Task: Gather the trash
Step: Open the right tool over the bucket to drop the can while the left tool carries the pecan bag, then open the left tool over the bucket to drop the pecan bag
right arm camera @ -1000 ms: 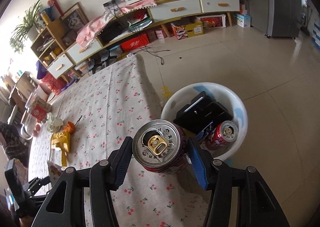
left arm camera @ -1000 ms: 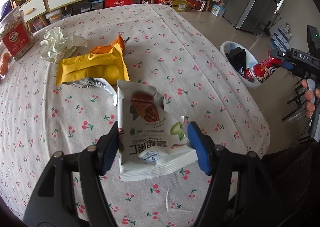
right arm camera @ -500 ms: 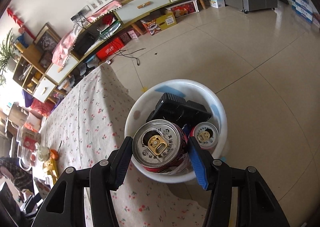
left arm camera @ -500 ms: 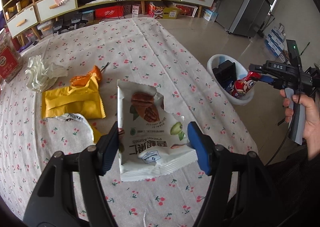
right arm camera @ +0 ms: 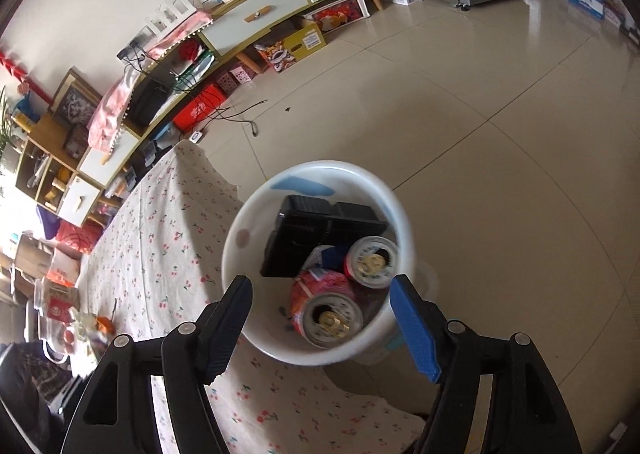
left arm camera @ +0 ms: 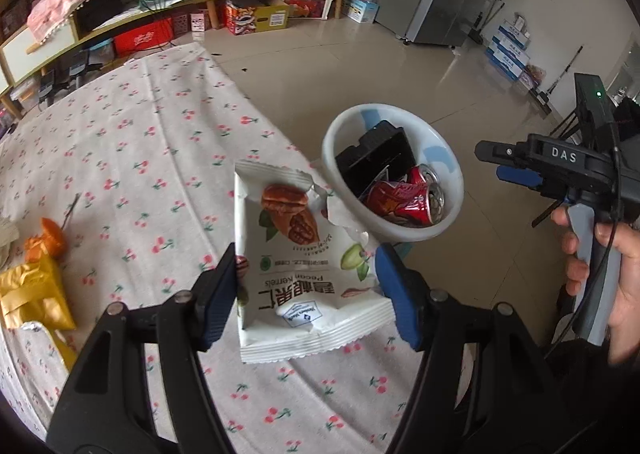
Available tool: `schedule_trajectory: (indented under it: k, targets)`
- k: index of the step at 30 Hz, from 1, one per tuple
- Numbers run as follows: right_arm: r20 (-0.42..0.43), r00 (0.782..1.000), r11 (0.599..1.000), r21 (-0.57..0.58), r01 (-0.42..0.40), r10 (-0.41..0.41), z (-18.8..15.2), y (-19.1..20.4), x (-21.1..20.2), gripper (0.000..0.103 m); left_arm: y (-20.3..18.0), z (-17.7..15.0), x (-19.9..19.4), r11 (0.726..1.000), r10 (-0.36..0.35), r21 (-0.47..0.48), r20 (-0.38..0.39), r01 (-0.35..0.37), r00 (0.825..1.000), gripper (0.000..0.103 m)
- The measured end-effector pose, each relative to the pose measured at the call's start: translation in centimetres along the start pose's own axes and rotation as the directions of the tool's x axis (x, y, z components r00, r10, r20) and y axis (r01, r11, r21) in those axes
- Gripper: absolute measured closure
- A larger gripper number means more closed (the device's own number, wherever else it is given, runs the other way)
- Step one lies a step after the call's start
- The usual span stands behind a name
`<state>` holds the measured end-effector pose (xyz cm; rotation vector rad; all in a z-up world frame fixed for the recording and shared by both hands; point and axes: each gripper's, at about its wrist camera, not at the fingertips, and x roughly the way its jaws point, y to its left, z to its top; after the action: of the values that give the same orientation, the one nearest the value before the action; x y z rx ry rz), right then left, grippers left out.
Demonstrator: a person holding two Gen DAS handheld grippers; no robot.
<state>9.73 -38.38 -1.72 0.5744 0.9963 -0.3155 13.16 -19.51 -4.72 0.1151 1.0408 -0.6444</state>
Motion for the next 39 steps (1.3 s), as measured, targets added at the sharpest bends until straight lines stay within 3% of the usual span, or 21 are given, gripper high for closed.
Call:
schedule_trajectory:
  k: [13, 17, 24, 32, 39]
  targets:
    - [0.034, 0.998, 0.992, 0.119, 0.05, -0.055, -0.4, -7.2, -2.2, 0.029, -5.6, 3.8, 6.7, 0.992, -0.061, 0.108, -0.039, 0.065, 0.997, 0.035]
    - [0.038, 0.997, 0.991, 0.118, 0.056, -0.06, -0.4, -7.5, -2.3, 0.029, -5.9, 4.2, 7.5, 0.991, -0.062, 0.12, -0.042, 0.067, 0.997, 0.028]
    - [0.038, 0.998, 0.994, 0.092, 0.053, -0.056, -0.4, -6.9, -2.4, 0.029, -6.3, 4.4, 6.4, 0.989, -0.043, 0.14, 0.007, 0.042, 0.999, 0.008]
    - [0.041, 0.998, 0.996, 0.072, 0.054, -0.057, -0.5, -5.9, -2.4, 0.029, -4.6, 4.3, 3.8, 0.995, -0.013, 0.102, 0.046, 0.009, 0.999, 0.007]
    - [0.041, 0.998, 0.999, 0.017, 0.044, -0.044, -0.6, -3.5, -2.3, 0.029, -0.3, 2.6, 0.8, 0.999, 0.042, 0.019, 0.067, -0.044, 0.997, 0.007]
